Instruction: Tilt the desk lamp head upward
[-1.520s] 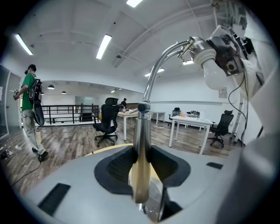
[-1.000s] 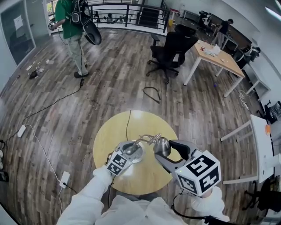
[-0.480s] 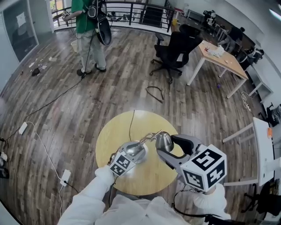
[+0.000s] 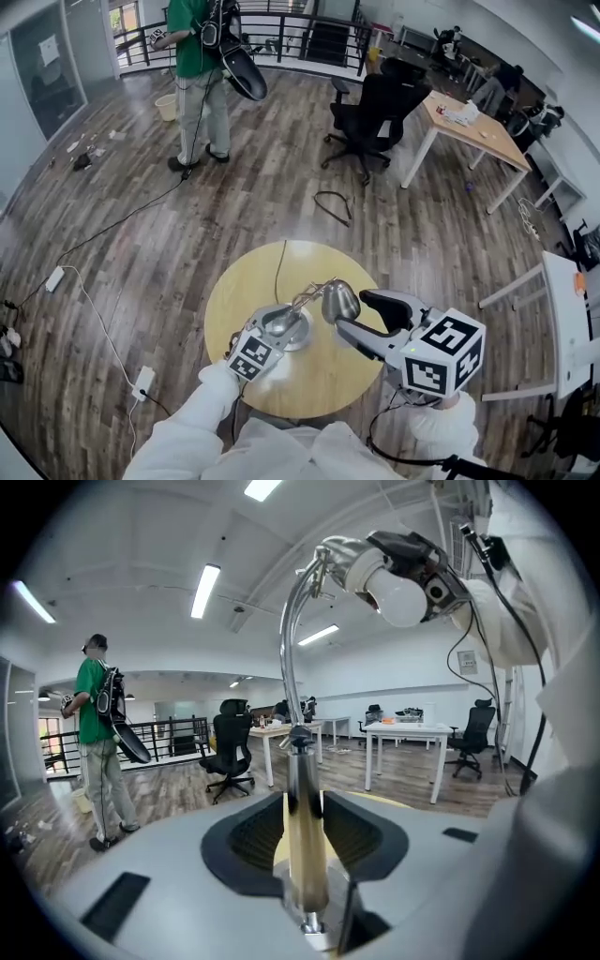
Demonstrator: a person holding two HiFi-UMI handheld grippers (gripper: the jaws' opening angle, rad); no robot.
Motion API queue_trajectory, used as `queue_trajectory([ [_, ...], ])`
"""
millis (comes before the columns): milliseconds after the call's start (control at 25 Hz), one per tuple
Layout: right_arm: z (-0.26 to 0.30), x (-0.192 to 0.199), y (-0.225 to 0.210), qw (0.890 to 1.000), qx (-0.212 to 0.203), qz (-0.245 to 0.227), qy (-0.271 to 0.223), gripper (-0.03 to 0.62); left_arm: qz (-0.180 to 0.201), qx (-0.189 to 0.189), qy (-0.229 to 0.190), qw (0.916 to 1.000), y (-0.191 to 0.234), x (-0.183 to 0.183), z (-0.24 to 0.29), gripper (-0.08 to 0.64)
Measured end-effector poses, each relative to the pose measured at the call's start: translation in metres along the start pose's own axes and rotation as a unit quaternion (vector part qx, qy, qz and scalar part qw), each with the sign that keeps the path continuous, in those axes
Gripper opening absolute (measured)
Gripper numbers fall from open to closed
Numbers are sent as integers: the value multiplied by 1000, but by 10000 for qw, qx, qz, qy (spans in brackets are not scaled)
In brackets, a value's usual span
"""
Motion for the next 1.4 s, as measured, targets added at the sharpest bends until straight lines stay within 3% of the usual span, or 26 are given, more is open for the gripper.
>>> queue_trajectory([
  [120,-18,4,-8,9993,146,92,-336,256,-193,-191,-207,9994,-4,-3,-16,129],
  [200,-34,8,-18,9953,425,284,-825,256,-361,-355,-407,9979,-9,-11,-33,129],
  [360,-59,40,-47,9671,1337,1036,-1900,255,-768,-825,-860,9899,-23,-11,-70,127],
  [480,-52,92,-62,9495,1854,1601,-1962,234,-1104,-1230,-1087,9802,-39,-7,-88,39],
  [560,-36,137,-65,9441,1952,1975,-1777,137,-1320,-1349,-1044,9765,-54,1,-90,11],
  [640,-13,180,-59,9451,1894,2213,-1479,77,-1496,-1406,-963,9740,-72,9,-89,6],
  [760,24,226,-41,9529,1702,2347,-888,46,-1727,-1391,-901,9709,-100,18,-85,3],
  [920,51,252,-15,9608,1386,2367,-397,14,-1845,-1351,-713,9709,-137,22,-77,3],
  [1080,47,248,5,9728,1065,2017,-399,14,-1993,-1752,-642,9620,-165,16,-84,3],
  [1200,35,239,14,9803,1013,1584,-605,14,-2168,-2028,-828,9513,-179,3,-96,3],
  [1400,18,241,25,9802,1172,1408,-748,14,-2181,-2322,-1205,9402,-193,-21,-111,3],
])
Point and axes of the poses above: the fingertips, and each gripper's own axes: z forward along the fingers, y to its left, x out of its underside, the point moved 9 cm from there along -z, backward along the fingers, and after that the axes turned 9 degrees about x, right-handed, at the moved point
